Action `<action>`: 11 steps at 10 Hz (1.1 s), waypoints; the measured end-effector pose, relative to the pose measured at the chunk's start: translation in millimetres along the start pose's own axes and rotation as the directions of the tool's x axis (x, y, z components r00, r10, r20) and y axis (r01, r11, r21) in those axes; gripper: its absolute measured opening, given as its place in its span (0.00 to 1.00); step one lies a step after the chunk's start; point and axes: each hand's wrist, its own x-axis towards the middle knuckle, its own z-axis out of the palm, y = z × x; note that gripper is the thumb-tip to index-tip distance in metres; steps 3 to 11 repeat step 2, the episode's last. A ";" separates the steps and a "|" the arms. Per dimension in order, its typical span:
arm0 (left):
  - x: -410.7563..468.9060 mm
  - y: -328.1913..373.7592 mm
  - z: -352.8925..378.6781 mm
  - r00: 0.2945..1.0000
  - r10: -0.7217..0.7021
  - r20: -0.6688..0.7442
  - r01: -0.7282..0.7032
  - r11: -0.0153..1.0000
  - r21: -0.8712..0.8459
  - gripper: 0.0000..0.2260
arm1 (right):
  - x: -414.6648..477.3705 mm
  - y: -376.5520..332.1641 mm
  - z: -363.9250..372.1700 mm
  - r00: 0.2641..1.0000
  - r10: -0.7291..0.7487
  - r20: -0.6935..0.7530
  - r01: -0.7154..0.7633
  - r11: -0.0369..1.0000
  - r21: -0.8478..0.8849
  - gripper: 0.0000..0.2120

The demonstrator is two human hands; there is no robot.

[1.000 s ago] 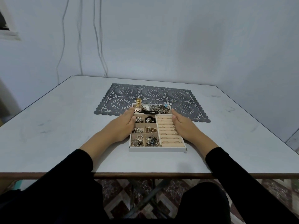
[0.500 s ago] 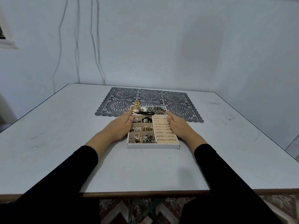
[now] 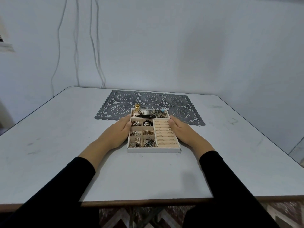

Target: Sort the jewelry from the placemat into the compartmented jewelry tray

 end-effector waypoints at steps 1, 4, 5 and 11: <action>-19.8 -4.0 -8.4 0.998 -0.065 -0.001 0.065 0.997 0.037 0.21 | -26.4 -4.9 -10.5 1.000 0.016 0.000 -0.016 0.986 -0.168 0.22; -61.6 -7.5 -5.3 0.957 -0.150 -0.249 0.164 0.986 0.036 0.14 | -78.9 -5.2 -14.5 0.945 0.031 -0.326 -0.147 0.930 -0.336 0.23; -61.6 -7.5 -5.3 0.957 -0.150 -0.249 0.164 0.986 0.036 0.14 | -78.9 -5.2 -14.5 0.945 0.031 -0.326 -0.147 0.930 -0.336 0.23; -61.6 -7.5 -5.3 0.957 -0.150 -0.249 0.164 0.986 0.036 0.14 | -78.9 -5.2 -14.5 0.945 0.031 -0.326 -0.147 0.930 -0.336 0.23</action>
